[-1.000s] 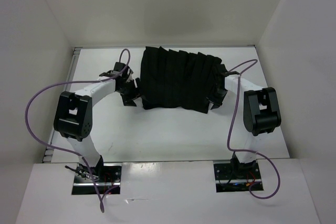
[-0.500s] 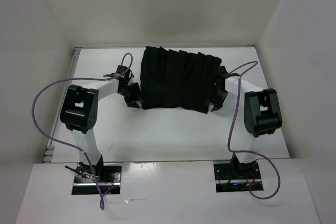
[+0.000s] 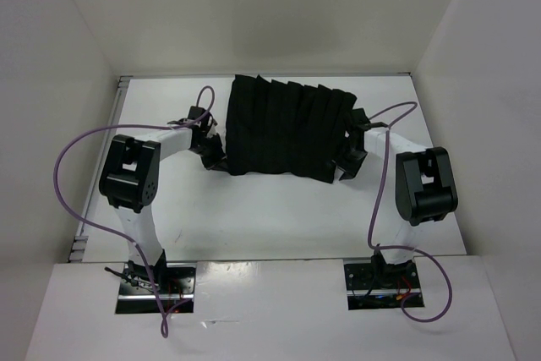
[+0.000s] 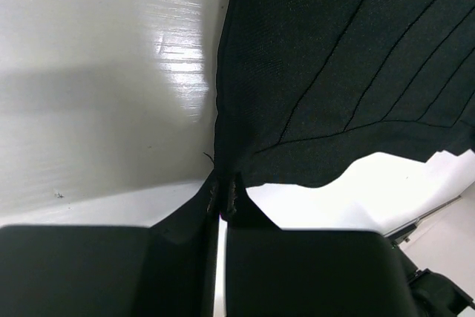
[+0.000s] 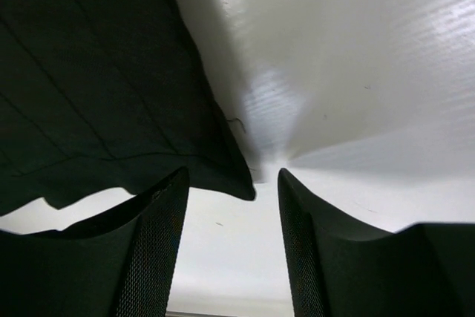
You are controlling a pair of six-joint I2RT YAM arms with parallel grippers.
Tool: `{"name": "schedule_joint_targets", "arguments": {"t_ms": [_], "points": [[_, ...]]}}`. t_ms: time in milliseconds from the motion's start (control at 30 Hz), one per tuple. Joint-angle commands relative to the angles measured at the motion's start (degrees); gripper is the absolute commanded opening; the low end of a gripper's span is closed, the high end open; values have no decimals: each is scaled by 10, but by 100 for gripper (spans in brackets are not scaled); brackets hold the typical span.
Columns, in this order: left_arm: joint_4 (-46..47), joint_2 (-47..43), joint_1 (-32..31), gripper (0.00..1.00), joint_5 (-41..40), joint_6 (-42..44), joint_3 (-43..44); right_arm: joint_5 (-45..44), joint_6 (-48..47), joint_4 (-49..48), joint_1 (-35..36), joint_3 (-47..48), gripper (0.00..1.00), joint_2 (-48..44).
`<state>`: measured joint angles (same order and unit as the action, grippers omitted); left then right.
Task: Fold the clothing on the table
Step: Flatten the skirt out
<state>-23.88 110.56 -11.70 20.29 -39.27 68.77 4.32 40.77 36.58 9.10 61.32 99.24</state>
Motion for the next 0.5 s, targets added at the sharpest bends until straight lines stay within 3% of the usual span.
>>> {"name": "schedule_joint_targets", "arguments": {"t_ms": [0, 133, 167, 267, 367, 467], "points": [[-2, 37, -1, 0, -35, 23, -7, 11, 6, -43, -3, 1, 57, -4], [3, 37, -1, 0, -28, 28, -7, 17, 17, -70, 9, -5, 48, 26], [3, 37, -1, 0, -28, 28, -7, 17, 17, -70, 18, -12, 41, 31], [9, 37, -1, 0, -22, 34, -7, -4, 30, -90, 26, -26, 1, 39], [14, 16, -1, 0, -22, 48, 19, -9, 24, -105, 31, -34, 0, 16], [2, -2, -1, 0, -27, 62, 76, -42, -4, -90, 31, 27, 0, -29]]}}
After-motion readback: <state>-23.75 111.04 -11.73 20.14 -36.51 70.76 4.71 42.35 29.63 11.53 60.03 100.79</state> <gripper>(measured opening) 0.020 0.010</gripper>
